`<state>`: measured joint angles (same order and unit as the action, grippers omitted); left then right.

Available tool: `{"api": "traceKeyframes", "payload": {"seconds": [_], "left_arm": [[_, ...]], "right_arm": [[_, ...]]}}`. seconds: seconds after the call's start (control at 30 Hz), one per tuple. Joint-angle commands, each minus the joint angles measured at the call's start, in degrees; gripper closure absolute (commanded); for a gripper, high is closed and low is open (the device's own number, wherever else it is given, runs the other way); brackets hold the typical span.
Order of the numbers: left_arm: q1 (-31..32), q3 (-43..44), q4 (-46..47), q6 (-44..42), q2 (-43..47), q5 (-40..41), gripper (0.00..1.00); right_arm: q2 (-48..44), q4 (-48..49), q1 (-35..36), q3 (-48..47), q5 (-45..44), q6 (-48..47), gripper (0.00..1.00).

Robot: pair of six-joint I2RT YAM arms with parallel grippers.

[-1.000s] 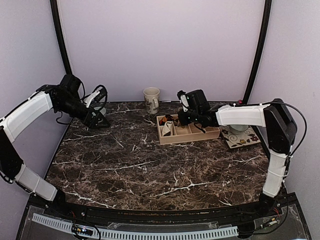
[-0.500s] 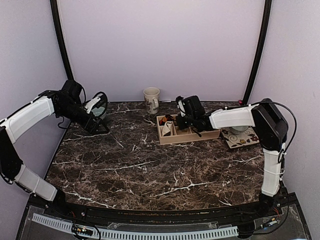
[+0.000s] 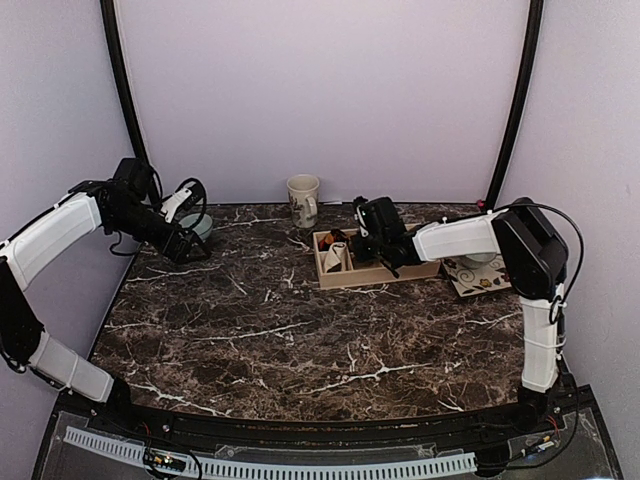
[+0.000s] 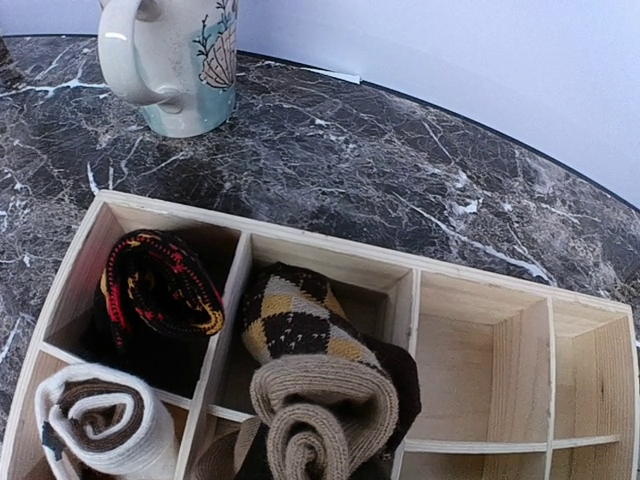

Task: Roll the socks
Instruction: Place the sock in the storage box.

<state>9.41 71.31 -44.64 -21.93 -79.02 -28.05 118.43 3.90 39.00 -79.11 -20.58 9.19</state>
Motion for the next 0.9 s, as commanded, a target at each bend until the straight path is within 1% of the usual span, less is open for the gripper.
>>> {"api": "traceKeyframes", "payload": {"seconds": [0.0,0.13,0.2,0.3,0.43,0.5,0.57,0.87], "left_arm": [[-1.9,1.36,-0.27,-0.44,2.01,-0.6,0.01],[-2.03,1.02,-0.14,-0.62,2.62,-0.54,0.01],[-2.19,0.94,0.11,-0.6,2.81,-0.51,0.01],[-2.35,0.99,0.29,-0.53,2.82,-0.51,0.01],[-2.53,0.77,0.76,-0.4,2.7,-0.69,0.01],[-2.68,0.81,0.78,-0.26,2.57,-0.77,0.01],[-2.84,0.81,0.99,-0.08,2.69,-0.85,0.01],[-3.56,0.23,0.93,-0.32,3.42,-0.83,0.01]], "right_arm": [[2.28,-0.42,-0.42,0.58,-4.11,0.92,1.0],[1.21,-1.33,-0.29,1.86,-5.79,0.54,1.0],[0.09,-0.52,-0.14,3.0,-4.81,-0.82,1.0],[-2.16,-1.7,0.98,3.41,-7.54,-2.84,1.0],[-6.18,0.19,1.07,5.51,-6.43,-4.2,1.0],[-6.71,0.45,1.2,5.44,-4.85,-4.74,0.97],[-5.93,0.2,1.4,4.85,-3.85,-4.98,0.96],[0.12,-1.1,2.46,0.4,-1.69,-5.07,0.98]]}}
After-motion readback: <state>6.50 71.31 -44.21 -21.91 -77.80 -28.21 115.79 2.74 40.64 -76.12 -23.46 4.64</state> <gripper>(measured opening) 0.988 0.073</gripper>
